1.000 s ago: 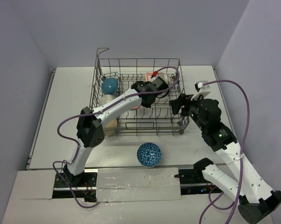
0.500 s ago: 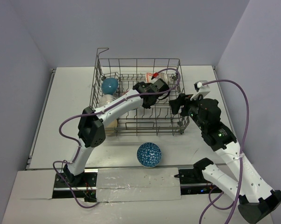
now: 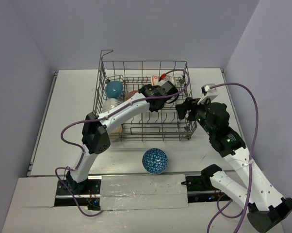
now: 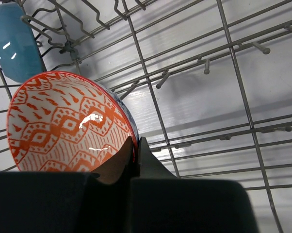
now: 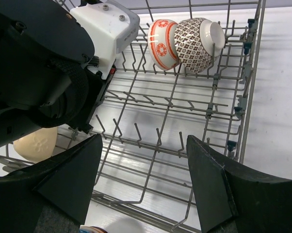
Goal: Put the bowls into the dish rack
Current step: Pick up the bowl from the dish rack.
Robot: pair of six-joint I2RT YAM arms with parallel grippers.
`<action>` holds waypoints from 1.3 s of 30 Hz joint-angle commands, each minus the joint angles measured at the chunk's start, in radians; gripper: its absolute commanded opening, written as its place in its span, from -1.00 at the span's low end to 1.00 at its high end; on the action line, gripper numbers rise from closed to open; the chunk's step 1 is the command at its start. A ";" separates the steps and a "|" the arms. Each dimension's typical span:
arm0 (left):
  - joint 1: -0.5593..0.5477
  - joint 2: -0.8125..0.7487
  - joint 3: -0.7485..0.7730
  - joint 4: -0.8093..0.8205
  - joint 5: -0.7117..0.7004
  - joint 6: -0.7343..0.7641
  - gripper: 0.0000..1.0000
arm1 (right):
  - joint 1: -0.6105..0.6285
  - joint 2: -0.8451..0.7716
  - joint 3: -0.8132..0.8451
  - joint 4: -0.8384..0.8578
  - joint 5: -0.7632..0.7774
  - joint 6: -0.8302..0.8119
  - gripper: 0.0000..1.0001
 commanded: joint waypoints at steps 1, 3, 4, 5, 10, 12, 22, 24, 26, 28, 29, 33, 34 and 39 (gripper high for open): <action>-0.007 -0.006 0.050 -0.011 -0.041 0.007 -1.00 | -0.004 0.002 -0.008 0.051 -0.004 -0.005 0.54; -0.007 -0.012 0.045 -0.005 -0.041 0.007 -1.00 | -0.004 0.002 -0.010 0.051 -0.006 -0.005 0.54; -0.007 -0.015 0.040 -0.004 -0.037 0.007 -1.00 | -0.006 0.002 -0.010 0.053 -0.008 -0.007 0.54; -0.009 -0.016 0.039 -0.002 -0.038 0.005 -1.00 | -0.006 0.002 -0.008 0.053 -0.008 -0.005 0.54; -0.007 -0.038 0.031 0.001 -0.067 0.001 -1.00 | -0.004 -0.018 -0.010 0.050 0.017 -0.004 0.54; -0.007 -0.056 0.030 0.010 -0.079 0.010 -1.00 | -0.003 -0.026 -0.013 0.048 0.038 -0.001 0.54; 0.035 -0.220 0.030 0.125 -0.081 0.062 -1.00 | -0.004 -0.046 -0.010 0.033 0.081 0.001 0.54; 0.072 -0.251 0.010 0.157 -0.063 0.067 -1.00 | -0.004 -0.052 -0.011 0.030 0.094 0.002 0.54; 0.103 -0.304 -0.013 0.226 -0.008 0.071 -1.00 | -0.004 -0.055 -0.010 0.028 0.098 0.006 0.54; 0.155 -0.344 -0.055 0.284 0.035 0.074 -1.00 | -0.006 -0.053 -0.010 0.030 0.094 0.006 0.54; 0.175 -0.383 -0.065 0.339 0.057 0.074 -1.00 | -0.006 -0.052 -0.007 0.027 0.094 0.002 0.54; 0.293 -0.444 -0.090 0.459 0.202 0.096 -1.00 | -0.004 -0.029 0.002 0.019 0.086 0.001 0.54; 0.313 -0.435 -0.078 0.467 0.241 0.096 -1.00 | -0.004 -0.024 0.002 0.020 0.085 0.001 0.54; 0.413 -0.346 0.035 0.464 0.474 0.082 -1.00 | -0.004 -0.001 0.007 0.017 0.092 -0.007 0.54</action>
